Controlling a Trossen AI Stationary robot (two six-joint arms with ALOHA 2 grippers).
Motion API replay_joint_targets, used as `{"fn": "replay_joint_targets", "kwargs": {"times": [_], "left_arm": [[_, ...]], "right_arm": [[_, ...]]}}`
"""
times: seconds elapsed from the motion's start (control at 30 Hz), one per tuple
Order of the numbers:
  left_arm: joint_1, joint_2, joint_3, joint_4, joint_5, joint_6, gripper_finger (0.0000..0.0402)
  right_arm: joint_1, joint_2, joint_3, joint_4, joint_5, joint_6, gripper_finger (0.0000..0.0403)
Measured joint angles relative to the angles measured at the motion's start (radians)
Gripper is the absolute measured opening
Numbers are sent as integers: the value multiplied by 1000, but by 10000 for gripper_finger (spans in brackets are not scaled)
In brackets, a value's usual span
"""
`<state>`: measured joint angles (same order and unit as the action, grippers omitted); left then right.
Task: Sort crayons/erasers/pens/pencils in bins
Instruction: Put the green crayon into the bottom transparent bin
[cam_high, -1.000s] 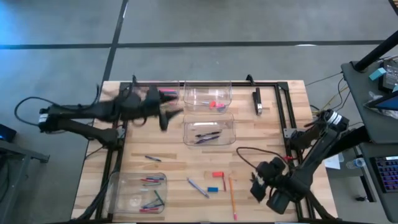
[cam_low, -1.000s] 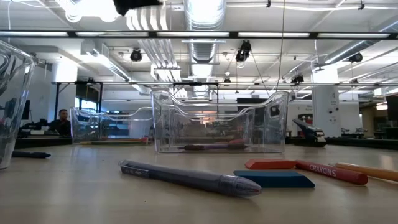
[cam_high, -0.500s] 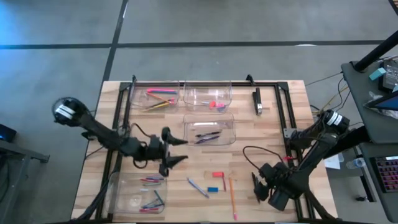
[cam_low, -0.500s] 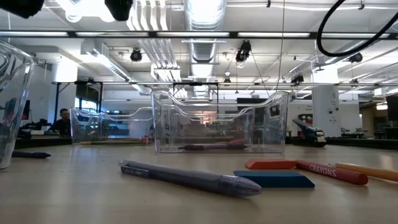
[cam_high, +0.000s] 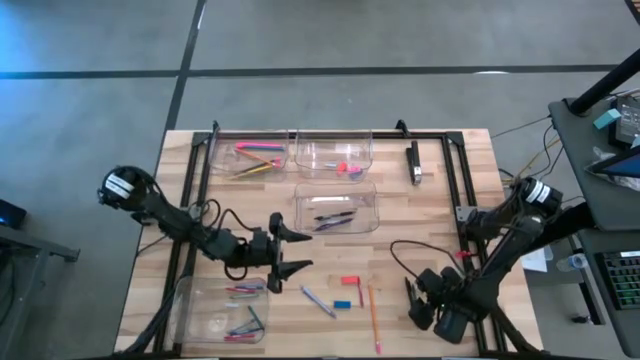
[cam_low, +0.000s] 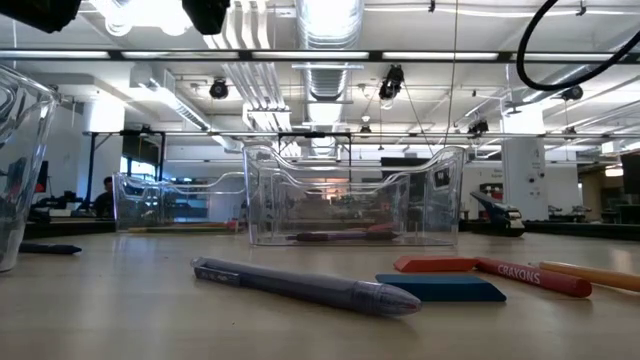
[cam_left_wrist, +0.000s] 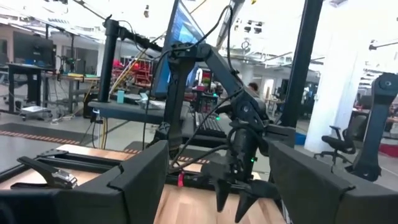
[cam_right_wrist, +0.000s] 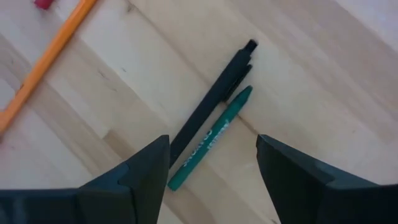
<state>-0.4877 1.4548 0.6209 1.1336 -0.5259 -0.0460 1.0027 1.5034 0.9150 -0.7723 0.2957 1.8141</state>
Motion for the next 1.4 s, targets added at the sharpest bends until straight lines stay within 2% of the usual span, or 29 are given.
{"fn": "replay_joint_targets", "kwargs": {"times": [0.6, 0.83, 0.97, 1.33, 1.4], "left_arm": [[0, -4, 0, -20, 1, 0, 262], [0, -4, 0, -23, 2, -1, 262], [0, -4, 0, -23, 2, -2, 262], [-2, -4, 0, -23, 2, -3, 262], [-2, -4, 0, -23, 2, -3, 262]], "right_arm": [[22, 169, 37, 2, -40, -5, 228], [21, 191, 60, -35, -68, -11, 210], [21, 189, 64, -34, -90, 2, 177], [21, 177, 62, -27, -150, 7, 27], [22, 165, 61, -31, -152, 18, 18]]}}
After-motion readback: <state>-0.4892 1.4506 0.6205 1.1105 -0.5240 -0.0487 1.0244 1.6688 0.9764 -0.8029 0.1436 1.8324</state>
